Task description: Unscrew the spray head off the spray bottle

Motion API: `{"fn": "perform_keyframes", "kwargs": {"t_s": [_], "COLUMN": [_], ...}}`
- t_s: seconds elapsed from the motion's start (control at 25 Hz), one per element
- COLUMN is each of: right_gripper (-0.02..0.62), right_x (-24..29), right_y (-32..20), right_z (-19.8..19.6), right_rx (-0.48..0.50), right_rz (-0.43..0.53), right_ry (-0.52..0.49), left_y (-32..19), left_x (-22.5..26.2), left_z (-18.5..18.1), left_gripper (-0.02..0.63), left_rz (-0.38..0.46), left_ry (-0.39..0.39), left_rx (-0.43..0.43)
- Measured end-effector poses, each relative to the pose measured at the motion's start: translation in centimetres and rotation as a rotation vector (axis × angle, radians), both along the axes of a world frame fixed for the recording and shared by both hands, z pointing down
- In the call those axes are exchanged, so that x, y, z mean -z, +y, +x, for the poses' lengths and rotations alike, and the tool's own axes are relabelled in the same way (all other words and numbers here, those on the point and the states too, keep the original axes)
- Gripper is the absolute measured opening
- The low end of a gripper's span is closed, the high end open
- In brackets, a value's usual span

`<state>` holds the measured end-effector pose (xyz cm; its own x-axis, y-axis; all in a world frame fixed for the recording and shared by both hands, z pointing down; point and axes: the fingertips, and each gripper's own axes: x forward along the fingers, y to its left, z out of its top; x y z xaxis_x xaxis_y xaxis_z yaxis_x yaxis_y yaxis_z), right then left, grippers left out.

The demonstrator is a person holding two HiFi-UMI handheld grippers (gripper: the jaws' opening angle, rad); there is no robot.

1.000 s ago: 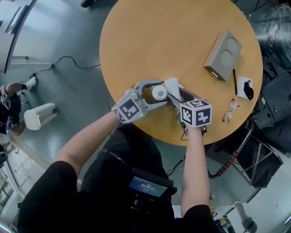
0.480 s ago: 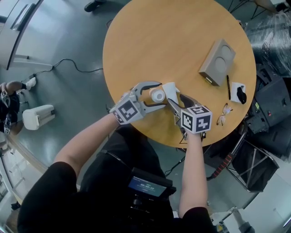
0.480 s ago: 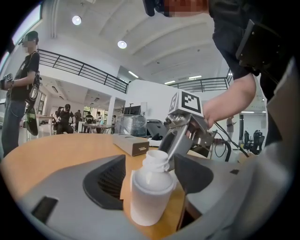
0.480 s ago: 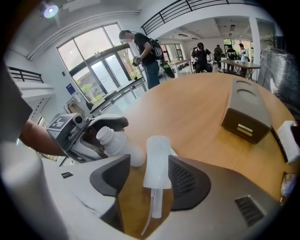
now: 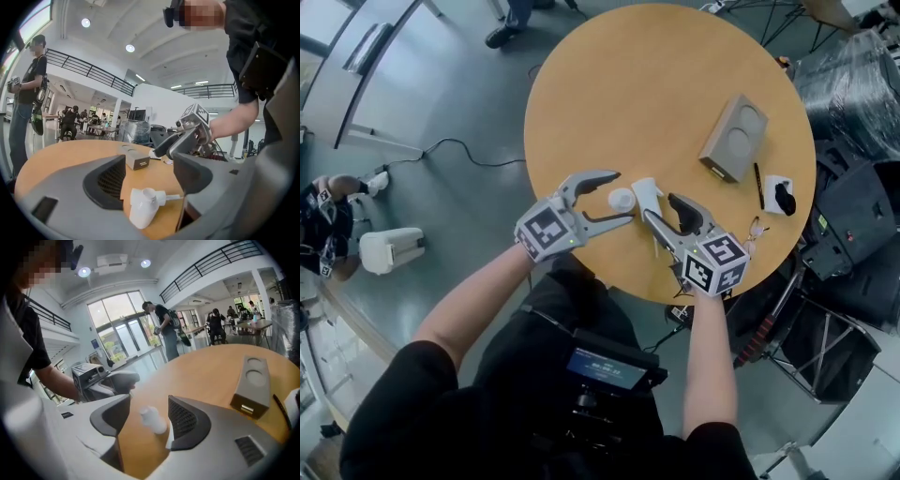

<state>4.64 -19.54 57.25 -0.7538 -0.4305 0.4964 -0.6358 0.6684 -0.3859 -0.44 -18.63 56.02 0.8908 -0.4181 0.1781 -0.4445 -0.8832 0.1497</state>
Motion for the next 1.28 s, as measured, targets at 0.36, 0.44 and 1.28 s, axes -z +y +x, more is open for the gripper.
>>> {"fn": "perform_keyframes", "kwargs": {"t_s": [0.36, 0.44, 1.28], "right_gripper": [0.218, 0.179, 0.009], "right_x": [14.0, 17.4, 29.4], "right_y": [4.5, 5.7, 16.3], "right_z": [-0.1, 0.2, 2.4], "right_rx": [0.069, 0.07, 0.09], "right_rz": [0.308, 0.386, 0.541], "right_ry": [-0.171, -0.205, -0.288], "left_y": [5.6, 6.9, 15.3], "left_x": [12.8, 15.2, 25.9], "left_z": [0.9, 0.8, 2.3], "left_gripper": [0.203, 0.151, 0.006], "left_rz": [-0.072, -0.077, 0.042], "left_ry": [0.101, 0.122, -0.02], "left_rx": [-0.083, -0.09, -0.02]}}
